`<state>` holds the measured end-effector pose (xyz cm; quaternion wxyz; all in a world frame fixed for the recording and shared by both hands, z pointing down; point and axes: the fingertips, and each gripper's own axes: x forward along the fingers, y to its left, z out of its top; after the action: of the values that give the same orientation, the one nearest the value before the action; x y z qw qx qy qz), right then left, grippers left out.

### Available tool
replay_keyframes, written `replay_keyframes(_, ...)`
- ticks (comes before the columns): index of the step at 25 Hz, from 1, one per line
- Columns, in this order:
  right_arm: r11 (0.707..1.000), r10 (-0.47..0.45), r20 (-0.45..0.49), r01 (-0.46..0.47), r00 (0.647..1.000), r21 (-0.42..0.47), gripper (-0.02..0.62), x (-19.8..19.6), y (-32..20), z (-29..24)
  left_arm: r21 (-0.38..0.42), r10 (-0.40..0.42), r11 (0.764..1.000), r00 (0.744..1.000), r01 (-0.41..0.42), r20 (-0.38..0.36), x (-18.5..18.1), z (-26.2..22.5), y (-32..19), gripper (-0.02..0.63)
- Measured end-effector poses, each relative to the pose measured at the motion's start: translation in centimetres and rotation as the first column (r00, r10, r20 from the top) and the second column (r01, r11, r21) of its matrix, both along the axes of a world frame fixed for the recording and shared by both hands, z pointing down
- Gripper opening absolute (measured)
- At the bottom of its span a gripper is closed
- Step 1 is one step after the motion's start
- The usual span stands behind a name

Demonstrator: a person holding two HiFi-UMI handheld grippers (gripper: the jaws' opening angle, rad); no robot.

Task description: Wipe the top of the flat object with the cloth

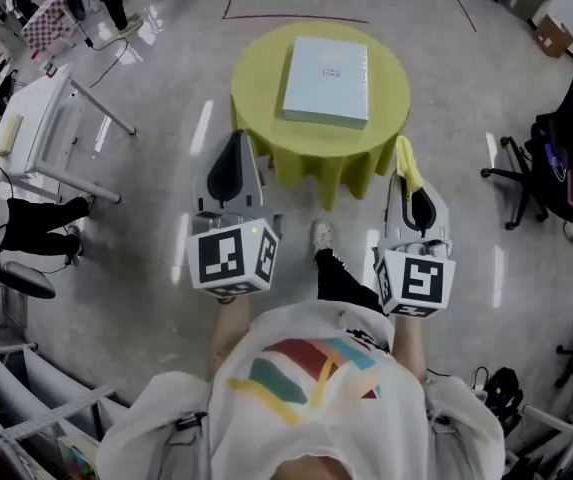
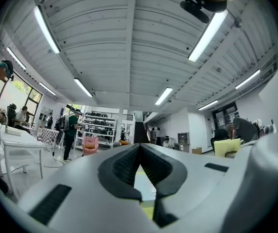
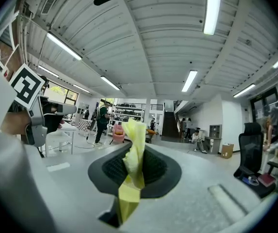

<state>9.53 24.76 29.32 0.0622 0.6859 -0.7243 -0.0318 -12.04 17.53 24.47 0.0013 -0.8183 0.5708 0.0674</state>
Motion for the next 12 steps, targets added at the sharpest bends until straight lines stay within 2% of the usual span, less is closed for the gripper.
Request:
replay_keyframes(6, 1.000, -0.025, -0.017, 0.024, 1.000, -0.008, 0.028, 3.9, -12.3, -1.3, -0.015, 0.021, 1.000, 1.000, -0.020, 0.011, 5.2, -0.3, -11.3, 0.015)
replay_keyframes(12, 0.997, -0.077, 0.009, 0.077, 0.997, -0.030, 0.028, 6.1, -21.6, -1.2, -0.061, 0.016, 0.998, 1.000, -0.015, 0.013, 8.6, 0.0, -20.3, 0.015)
